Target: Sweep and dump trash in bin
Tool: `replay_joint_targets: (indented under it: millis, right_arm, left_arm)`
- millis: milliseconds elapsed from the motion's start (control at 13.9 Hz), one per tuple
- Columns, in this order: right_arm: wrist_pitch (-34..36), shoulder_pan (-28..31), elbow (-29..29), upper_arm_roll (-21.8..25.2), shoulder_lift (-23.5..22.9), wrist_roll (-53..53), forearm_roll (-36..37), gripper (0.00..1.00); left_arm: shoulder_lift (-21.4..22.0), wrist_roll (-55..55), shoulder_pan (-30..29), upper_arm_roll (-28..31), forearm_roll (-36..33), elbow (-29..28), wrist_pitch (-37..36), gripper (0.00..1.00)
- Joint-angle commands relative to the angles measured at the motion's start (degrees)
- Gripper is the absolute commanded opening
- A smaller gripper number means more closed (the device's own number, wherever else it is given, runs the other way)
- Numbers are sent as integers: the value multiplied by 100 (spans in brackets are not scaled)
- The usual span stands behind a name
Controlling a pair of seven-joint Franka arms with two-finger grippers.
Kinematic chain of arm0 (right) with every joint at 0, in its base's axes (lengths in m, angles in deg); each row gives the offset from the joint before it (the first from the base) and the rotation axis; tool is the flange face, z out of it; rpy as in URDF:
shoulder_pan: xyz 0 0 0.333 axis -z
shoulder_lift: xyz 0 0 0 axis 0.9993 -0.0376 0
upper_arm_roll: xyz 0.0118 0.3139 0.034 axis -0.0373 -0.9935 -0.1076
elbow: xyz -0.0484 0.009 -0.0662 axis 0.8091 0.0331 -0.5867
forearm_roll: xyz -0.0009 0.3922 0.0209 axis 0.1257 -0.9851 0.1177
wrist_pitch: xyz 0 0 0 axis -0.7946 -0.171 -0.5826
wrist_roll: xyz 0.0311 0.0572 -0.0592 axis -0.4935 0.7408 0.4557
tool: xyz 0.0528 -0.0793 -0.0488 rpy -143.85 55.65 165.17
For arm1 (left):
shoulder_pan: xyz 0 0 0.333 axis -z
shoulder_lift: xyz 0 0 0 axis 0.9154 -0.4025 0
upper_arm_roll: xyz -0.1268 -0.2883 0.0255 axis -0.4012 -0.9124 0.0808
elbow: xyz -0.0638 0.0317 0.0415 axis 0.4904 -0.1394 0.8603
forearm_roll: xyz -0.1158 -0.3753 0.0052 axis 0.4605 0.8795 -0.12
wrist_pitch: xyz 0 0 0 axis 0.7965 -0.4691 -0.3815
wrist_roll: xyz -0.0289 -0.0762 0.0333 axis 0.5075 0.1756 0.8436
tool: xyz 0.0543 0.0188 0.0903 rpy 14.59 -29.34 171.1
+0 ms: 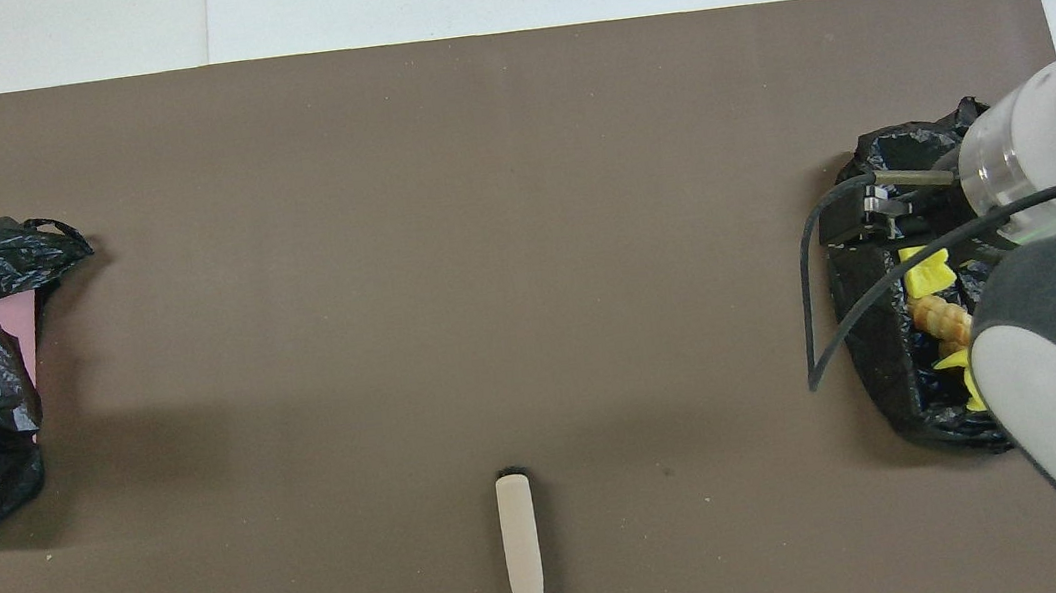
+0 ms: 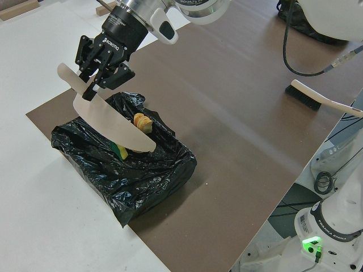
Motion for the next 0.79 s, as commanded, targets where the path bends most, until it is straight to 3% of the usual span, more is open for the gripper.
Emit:
replay_joint_targets:
  millis: [0,144,721]
  right_arm:
    - [63,202,116,-61,-51,398,17,100]
    - [72,343,116,-70,-33,566,-1,100]
    - [169,-122,64,536,19,777,-10,100]
  left_arm:
    - [188,-2,421,54,441,-6,-430,0]
    - [259,-195,676,46,775,-14,-737,0]
    - [391,-1800,1441,2,2567,-111,-1582,0]
